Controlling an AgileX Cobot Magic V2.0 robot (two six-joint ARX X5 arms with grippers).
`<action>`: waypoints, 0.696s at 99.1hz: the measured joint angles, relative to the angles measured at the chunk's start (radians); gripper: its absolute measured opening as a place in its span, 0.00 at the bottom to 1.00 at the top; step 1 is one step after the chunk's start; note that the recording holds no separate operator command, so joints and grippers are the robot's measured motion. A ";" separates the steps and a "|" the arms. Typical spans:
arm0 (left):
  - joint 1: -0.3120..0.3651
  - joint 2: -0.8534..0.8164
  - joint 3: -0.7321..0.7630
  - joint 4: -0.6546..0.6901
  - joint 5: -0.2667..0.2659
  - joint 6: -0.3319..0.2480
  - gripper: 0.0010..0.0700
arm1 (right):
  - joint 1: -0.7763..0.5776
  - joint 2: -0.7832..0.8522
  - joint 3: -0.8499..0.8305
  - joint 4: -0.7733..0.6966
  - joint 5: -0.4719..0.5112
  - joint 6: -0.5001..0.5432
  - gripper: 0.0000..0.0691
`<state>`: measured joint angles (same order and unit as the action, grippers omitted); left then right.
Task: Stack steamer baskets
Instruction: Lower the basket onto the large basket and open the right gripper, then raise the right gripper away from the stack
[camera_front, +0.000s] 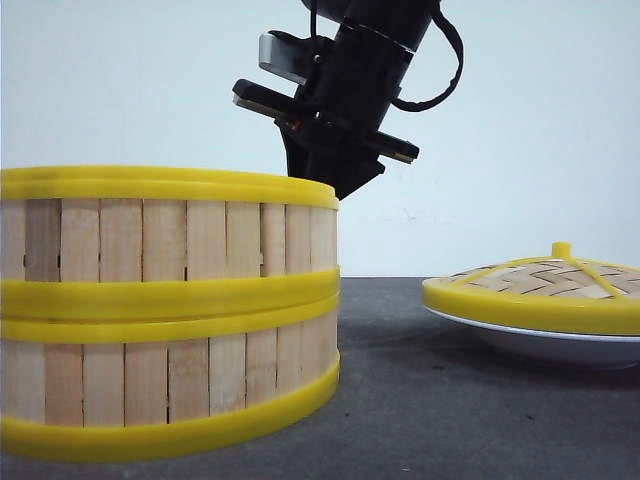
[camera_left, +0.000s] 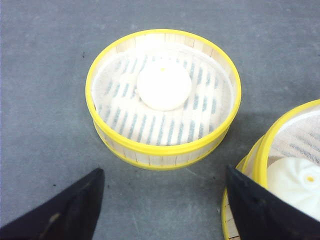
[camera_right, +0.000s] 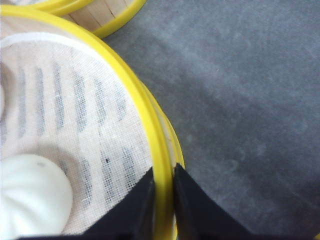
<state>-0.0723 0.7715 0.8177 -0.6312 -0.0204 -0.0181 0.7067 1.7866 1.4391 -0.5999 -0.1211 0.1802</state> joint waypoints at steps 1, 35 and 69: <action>0.000 0.000 0.000 -0.001 0.000 0.000 0.66 | 0.000 0.000 0.000 0.000 -0.002 0.000 0.09; 0.033 0.068 0.047 0.064 -0.004 0.004 0.66 | 0.001 -0.097 0.000 -0.020 -0.010 -0.002 0.52; 0.179 0.395 0.148 0.177 -0.007 0.019 0.66 | -0.045 -0.451 0.001 -0.246 0.148 -0.073 0.53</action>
<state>0.1066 1.1667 0.9661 -0.4538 -0.0273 0.0006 0.6621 1.3361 1.4399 -0.8463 0.0273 0.1070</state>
